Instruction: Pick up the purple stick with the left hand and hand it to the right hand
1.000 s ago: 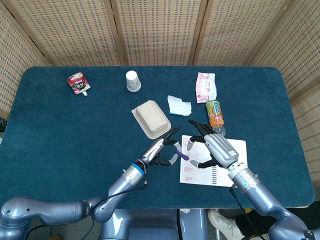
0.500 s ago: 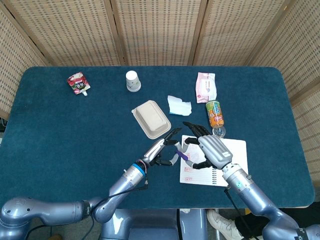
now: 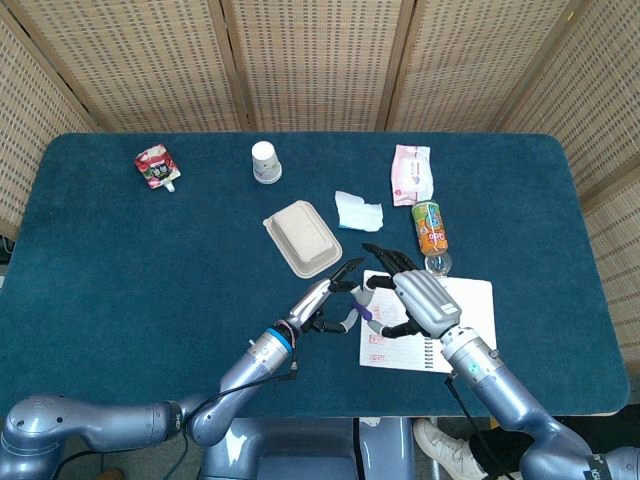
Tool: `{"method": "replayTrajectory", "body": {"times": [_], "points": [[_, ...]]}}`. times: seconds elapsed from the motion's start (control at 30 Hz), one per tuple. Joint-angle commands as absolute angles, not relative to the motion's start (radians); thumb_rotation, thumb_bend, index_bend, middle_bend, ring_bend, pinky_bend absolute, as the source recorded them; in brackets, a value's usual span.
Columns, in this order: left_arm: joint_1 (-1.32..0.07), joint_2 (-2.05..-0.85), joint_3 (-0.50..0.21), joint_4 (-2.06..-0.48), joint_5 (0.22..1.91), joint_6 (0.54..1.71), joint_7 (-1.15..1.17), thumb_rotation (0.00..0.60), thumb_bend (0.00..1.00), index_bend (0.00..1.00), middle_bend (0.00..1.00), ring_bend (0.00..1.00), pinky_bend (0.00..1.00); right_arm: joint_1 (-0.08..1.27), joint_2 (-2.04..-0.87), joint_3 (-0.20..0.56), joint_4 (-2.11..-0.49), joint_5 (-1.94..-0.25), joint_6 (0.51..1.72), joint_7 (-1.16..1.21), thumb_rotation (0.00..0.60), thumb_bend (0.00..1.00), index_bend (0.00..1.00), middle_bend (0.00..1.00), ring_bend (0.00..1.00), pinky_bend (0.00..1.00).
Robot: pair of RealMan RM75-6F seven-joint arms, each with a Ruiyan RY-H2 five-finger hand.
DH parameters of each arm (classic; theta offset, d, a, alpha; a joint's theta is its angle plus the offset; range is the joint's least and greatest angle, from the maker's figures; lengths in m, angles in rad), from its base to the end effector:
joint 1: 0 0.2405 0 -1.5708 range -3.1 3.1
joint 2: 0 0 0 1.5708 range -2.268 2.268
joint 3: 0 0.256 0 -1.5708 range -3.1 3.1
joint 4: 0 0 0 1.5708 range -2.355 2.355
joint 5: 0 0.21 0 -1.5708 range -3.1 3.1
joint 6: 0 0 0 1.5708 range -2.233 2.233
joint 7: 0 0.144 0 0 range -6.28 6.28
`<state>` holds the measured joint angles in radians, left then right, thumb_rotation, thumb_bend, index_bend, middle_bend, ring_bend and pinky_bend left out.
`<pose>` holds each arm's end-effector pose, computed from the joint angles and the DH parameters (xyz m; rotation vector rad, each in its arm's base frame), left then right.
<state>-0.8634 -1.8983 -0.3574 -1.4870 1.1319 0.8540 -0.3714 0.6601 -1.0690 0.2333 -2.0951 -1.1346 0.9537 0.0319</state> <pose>-0.0003 0.3034 -0.0981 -1.6398 -2.0104 -1.5881 -0.0960 -0.2872 0.0975 1.7988 -1.3904 1.2596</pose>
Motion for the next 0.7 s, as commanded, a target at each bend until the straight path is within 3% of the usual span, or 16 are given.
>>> {"method": "replayTrajectory", "body": {"times": [0.03,0.7], "points": [[-0.864,-1.899,-0.357,-1.487,1.131,0.852,-0.371,0.6,0.56,0.72,0.0,0.0,0.0,0.661,-1.071,0.232,-2.093,-1.134,0.954,0.03,0.6,0.45,0.54,0.0,0.0,0.0],[-0.864,-1.899,-0.362,-1.493,1.115,0.844,-0.36,0.6,0.56,0.72,0.0,0.0,0.0,0.678,-1.094,0.23,-2.083,-1.111,0.95,0.011,0.6,0.48,0.58,0.0,0.0,0.0]]}}
